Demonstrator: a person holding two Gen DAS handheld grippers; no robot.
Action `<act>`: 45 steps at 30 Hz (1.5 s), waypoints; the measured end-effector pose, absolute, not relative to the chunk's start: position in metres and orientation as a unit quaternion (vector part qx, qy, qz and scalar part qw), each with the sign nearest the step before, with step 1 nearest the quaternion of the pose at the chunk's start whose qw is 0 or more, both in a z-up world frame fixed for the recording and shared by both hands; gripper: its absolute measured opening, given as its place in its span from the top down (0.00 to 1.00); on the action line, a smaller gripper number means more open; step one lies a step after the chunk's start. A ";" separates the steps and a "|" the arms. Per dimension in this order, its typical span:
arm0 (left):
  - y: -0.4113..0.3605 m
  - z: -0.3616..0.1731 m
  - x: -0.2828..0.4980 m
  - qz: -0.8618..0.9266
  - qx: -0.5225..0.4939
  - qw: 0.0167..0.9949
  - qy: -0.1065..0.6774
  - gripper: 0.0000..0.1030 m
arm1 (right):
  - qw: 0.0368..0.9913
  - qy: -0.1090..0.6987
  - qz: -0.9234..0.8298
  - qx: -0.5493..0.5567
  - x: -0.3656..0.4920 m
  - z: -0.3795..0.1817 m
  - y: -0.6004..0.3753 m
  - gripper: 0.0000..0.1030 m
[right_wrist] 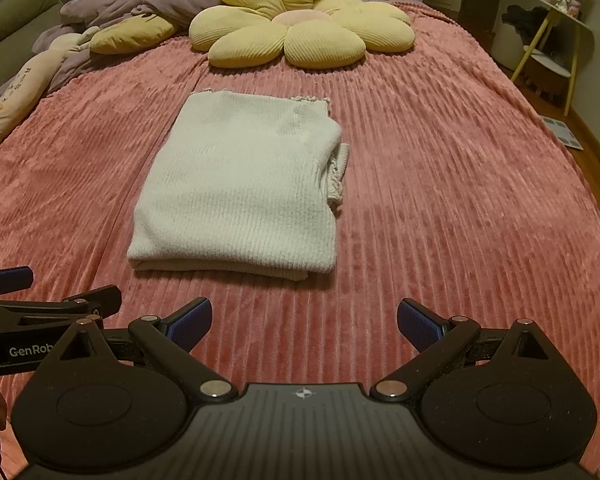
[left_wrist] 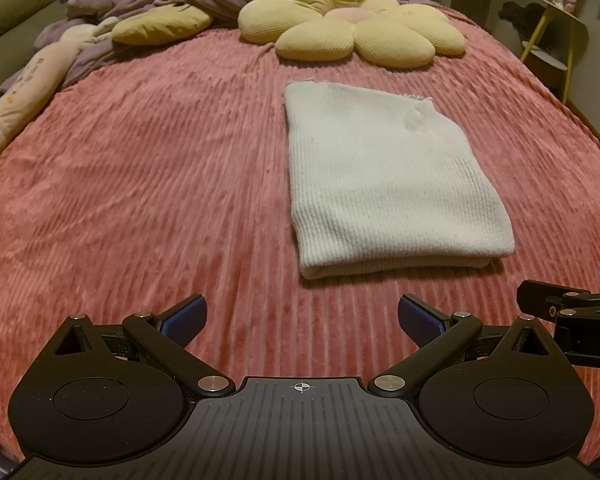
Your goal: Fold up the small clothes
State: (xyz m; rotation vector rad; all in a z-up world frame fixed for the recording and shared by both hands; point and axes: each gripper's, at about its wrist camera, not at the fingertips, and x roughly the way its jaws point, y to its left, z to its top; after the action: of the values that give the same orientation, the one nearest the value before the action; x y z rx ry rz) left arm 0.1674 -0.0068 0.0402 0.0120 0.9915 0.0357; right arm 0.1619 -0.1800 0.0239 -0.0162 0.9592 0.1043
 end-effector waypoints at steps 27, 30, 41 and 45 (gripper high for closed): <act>-0.006 0.038 0.166 0.017 0.008 0.881 0.473 0.00 | 0.888 0.456 0.050 -0.002 0.161 0.024 -0.183 0.04; -0.007 0.038 0.166 0.017 0.009 0.881 0.472 0.00 | 0.889 0.456 0.050 -0.002 0.161 0.024 -0.183 0.04; -0.008 0.038 0.166 0.015 0.009 0.881 0.472 0.00 | 0.889 0.455 0.049 -0.002 0.160 0.025 -0.184 0.04; -0.009 0.038 0.166 0.016 0.009 0.881 0.473 0.00 | 0.889 0.455 0.048 -0.001 0.160 0.025 -0.184 0.04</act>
State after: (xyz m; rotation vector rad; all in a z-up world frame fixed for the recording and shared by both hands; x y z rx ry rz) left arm 0.1657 -0.0086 0.0382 0.0189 0.9845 0.0331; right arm 0.1598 -0.1838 0.0246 -0.0023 0.9445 0.1006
